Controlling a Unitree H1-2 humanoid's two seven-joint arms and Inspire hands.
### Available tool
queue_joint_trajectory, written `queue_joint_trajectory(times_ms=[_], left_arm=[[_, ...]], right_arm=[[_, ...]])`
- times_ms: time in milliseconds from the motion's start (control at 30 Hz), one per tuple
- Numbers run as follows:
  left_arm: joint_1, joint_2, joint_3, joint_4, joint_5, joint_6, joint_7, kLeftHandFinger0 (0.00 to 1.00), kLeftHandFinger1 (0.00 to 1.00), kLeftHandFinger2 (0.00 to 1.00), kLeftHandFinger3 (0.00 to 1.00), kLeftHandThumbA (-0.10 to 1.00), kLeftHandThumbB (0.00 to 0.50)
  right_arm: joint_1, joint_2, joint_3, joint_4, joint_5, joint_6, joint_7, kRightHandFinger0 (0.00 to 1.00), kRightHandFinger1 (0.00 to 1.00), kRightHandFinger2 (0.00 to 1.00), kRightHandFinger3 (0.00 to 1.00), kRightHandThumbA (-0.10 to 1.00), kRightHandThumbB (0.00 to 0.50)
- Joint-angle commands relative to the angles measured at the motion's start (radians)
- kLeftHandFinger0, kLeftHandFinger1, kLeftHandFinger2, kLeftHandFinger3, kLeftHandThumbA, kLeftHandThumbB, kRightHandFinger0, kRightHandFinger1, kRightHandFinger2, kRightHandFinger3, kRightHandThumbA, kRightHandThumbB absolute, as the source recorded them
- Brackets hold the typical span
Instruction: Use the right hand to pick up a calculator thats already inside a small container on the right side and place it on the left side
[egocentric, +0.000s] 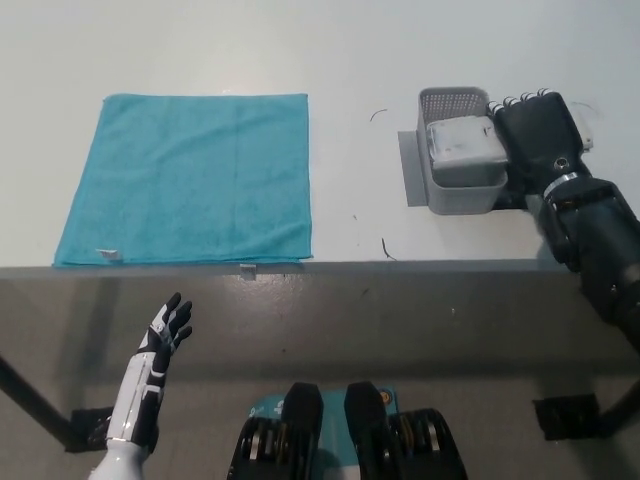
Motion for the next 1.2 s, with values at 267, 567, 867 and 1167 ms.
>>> queue_joint_trajectory(times_ms=[267,567,867,1167], left_arm=[[-0.038,0.01,0.015,-0.012,-0.025,-0.036,-0.004,1.0,1.0,1.0,1.0,1.0,0.0],[-0.045,0.013,0.013,-0.012,-0.018,-0.033,-0.004,1.0,1.0,1.0,1.0,1.0,0.0],[-0.053,0.014,0.012,0.002,-0.03,-0.044,-0.01,1.0,1.0,1.0,1.0,1.0,0.0],[-0.042,0.01,0.018,0.009,-0.034,-0.05,-0.003,1.0,1.0,1.0,1.0,1.0,0.0]], right_arm=[[-0.076,-0.137,-0.137,-0.506,0.026,0.069,-0.026,0.0,0.29,0.76,0.29,-0.1,0.214],[-0.099,-0.119,-0.154,-0.666,0.007,0.088,0.062,0.0,0.32,0.77,0.59,-0.1,0.236],[-0.187,0.036,-0.064,-0.524,-0.011,0.046,0.024,0.0,0.27,0.71,0.57,-0.1,0.256],[-0.336,0.285,0.028,-0.18,0.015,-0.029,-0.073,0.0,0.0,0.38,0.21,-0.1,0.346]])
